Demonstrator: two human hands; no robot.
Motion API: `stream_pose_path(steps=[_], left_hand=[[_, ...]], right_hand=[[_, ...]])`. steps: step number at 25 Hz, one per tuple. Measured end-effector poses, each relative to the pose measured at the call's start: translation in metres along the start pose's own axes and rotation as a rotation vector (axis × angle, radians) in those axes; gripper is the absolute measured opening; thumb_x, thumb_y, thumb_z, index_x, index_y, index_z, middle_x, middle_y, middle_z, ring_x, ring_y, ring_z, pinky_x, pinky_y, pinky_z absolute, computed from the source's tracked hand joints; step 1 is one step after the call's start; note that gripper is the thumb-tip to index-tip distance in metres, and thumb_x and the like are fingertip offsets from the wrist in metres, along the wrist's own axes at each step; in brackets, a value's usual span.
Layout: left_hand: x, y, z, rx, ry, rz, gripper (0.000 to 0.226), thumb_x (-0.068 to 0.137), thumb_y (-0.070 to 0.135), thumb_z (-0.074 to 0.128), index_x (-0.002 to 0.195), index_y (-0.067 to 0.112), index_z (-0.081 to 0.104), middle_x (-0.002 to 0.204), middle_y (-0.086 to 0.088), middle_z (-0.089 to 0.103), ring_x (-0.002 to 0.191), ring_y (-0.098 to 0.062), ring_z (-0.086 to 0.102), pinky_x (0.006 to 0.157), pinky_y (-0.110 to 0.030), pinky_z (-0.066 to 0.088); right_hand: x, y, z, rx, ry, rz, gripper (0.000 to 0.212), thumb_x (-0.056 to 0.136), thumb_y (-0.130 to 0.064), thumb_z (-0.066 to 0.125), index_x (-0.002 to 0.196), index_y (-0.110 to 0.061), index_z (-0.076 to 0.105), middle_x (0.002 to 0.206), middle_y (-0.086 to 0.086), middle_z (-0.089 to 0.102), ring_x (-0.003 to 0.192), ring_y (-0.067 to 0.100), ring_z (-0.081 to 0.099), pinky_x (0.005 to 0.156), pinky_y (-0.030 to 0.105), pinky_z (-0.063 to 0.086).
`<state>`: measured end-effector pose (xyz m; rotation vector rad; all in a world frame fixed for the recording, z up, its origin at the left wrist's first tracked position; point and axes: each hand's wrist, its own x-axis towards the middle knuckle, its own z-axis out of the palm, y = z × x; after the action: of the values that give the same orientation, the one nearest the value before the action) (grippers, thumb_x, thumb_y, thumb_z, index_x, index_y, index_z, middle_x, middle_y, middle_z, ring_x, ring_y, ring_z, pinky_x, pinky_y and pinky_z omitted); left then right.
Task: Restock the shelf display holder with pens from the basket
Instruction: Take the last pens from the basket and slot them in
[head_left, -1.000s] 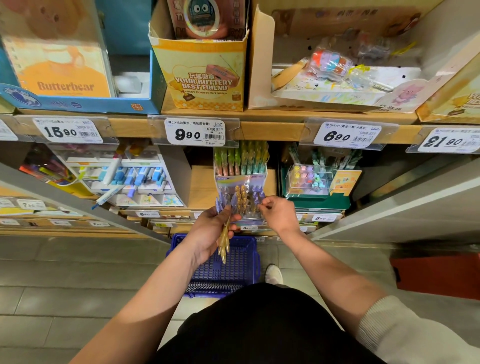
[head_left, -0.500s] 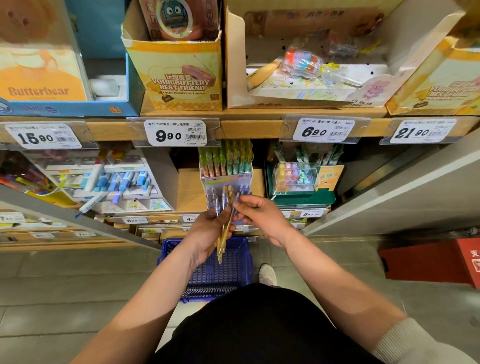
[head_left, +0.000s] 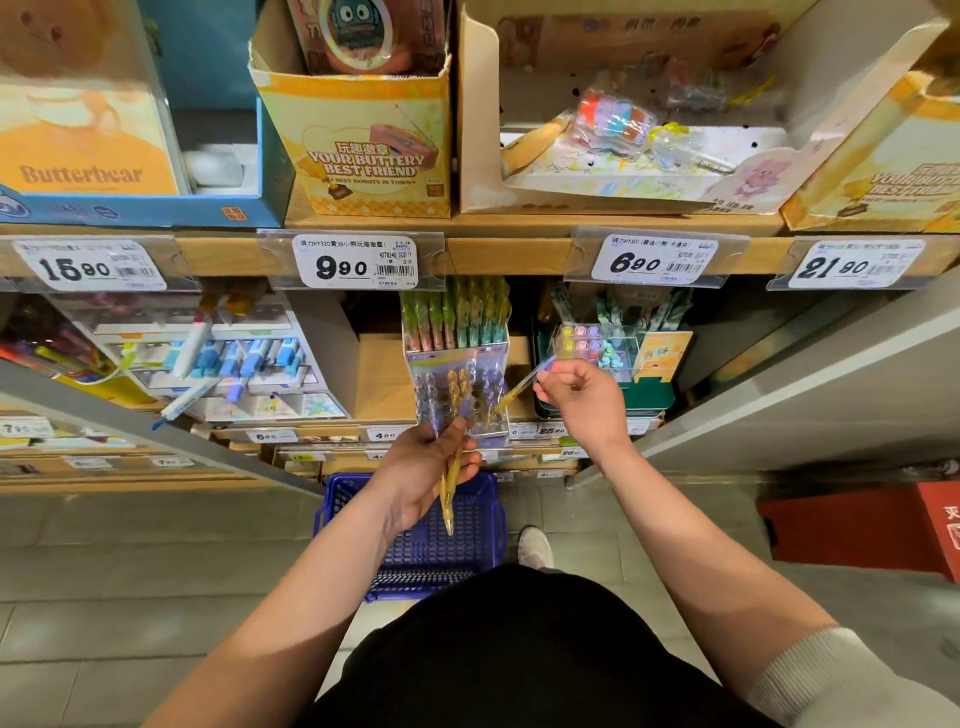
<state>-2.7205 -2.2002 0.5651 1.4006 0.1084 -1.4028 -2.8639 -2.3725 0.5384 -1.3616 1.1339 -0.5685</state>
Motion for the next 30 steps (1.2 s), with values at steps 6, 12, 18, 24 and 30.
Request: stream_pose_path(steps=[6,12,18,24,30], left_hand=[[0.0,0.003,-0.008,0.038,0.004,0.034,0.024,0.102,0.023,0.057,0.116,0.004,0.06,0.09,-0.009,0.079,0.067,-0.016,0.073,0.057,-0.026,0.06],[0.0,0.002,-0.012,0.02,0.032,0.018,0.014,0.103,0.019,0.057,0.111,0.008,0.06,0.089,-0.011,0.079,0.063,-0.016,0.072,0.055,-0.027,0.059],[-0.004,0.006,-0.014,0.044,0.045,0.053,0.006,0.099,0.006,0.061,0.098,0.011,0.064,0.084,-0.01,0.074,0.061,-0.016,0.07,0.055,-0.025,0.058],[-0.006,0.005,-0.012,0.0,0.048,0.061,0.007,0.096,0.004,0.064,0.102,0.001,0.065,0.084,-0.012,0.067,0.063,-0.016,0.071,0.059,-0.024,0.06],[-0.003,0.007,-0.008,-0.023,0.036,0.049,0.017,0.096,0.008,0.066,0.103,-0.008,0.066,0.086,-0.015,0.071,0.063,-0.016,0.072,0.058,-0.023,0.06]], right_hand=[[-0.003,0.011,0.016,-0.314,0.022,-0.198,0.007,0.092,-0.021,0.073,0.097,-0.024,0.068,0.087,-0.006,0.073,0.084,0.009,0.07,0.08,0.018,0.055],[0.005,0.02,0.024,-0.489,0.002,-0.249,0.006,0.093,-0.023,0.072,0.099,-0.022,0.071,0.084,-0.013,0.07,0.081,-0.003,0.065,0.072,0.003,0.045],[0.011,0.036,0.036,-0.713,-0.135,-0.248,0.005,0.095,-0.021,0.069,0.097,-0.017,0.073,0.085,-0.004,0.072,0.075,0.01,0.067,0.074,0.02,0.055],[0.014,0.038,0.042,-0.818,-0.148,-0.178,0.006,0.096,-0.022,0.068,0.091,-0.022,0.071,0.079,-0.006,0.068,0.066,0.004,0.061,0.073,0.022,0.055],[0.01,0.031,0.037,-0.844,-0.255,0.084,0.014,0.093,-0.035,0.07,0.097,-0.022,0.071,0.088,-0.009,0.061,0.085,0.009,0.063,0.084,0.02,0.048]])
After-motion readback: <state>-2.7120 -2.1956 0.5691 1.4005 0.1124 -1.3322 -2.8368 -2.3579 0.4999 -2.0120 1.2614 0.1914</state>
